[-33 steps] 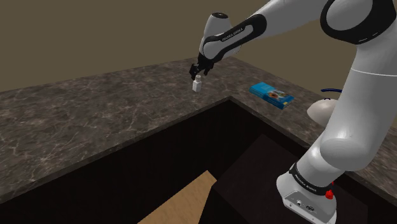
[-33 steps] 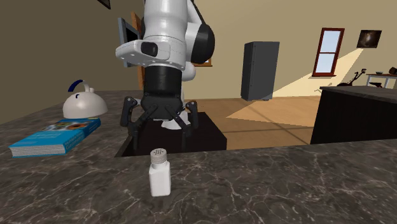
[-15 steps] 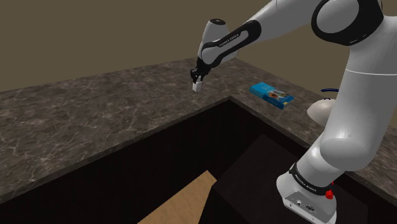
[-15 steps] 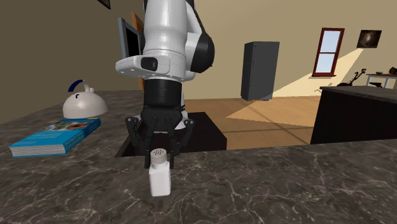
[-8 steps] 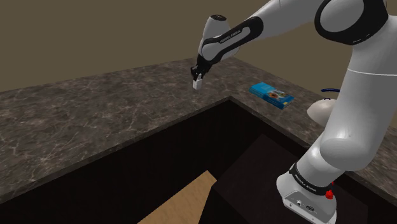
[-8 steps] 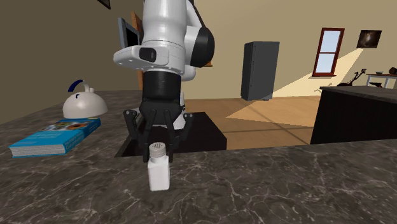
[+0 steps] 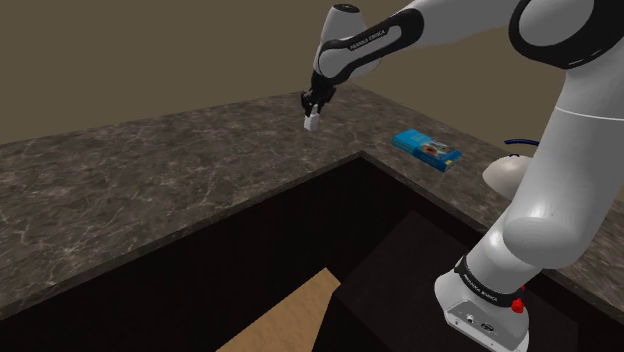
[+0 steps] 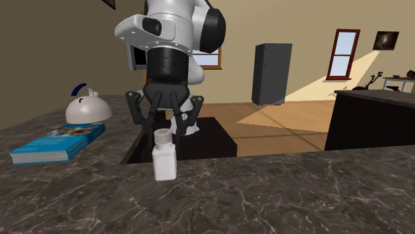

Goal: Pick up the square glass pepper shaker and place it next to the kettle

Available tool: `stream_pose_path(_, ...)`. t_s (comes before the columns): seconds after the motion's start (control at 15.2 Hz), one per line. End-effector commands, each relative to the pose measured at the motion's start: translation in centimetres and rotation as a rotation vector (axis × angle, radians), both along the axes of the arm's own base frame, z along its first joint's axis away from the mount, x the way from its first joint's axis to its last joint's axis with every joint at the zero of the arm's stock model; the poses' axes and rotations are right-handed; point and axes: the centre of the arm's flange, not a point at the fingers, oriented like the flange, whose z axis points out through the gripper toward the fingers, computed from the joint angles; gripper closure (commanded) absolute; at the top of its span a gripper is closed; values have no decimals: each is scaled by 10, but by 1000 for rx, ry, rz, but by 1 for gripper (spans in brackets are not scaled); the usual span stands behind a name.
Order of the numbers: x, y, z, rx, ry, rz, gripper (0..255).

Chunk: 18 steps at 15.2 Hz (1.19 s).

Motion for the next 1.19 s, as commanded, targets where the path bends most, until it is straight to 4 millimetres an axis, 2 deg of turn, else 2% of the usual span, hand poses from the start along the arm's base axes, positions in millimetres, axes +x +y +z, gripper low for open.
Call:
stream_pose_path(0.0,-1,1,11,0,0,0,255)
stream_pose_path(1.12,-1,1,101,0,0,0,255)
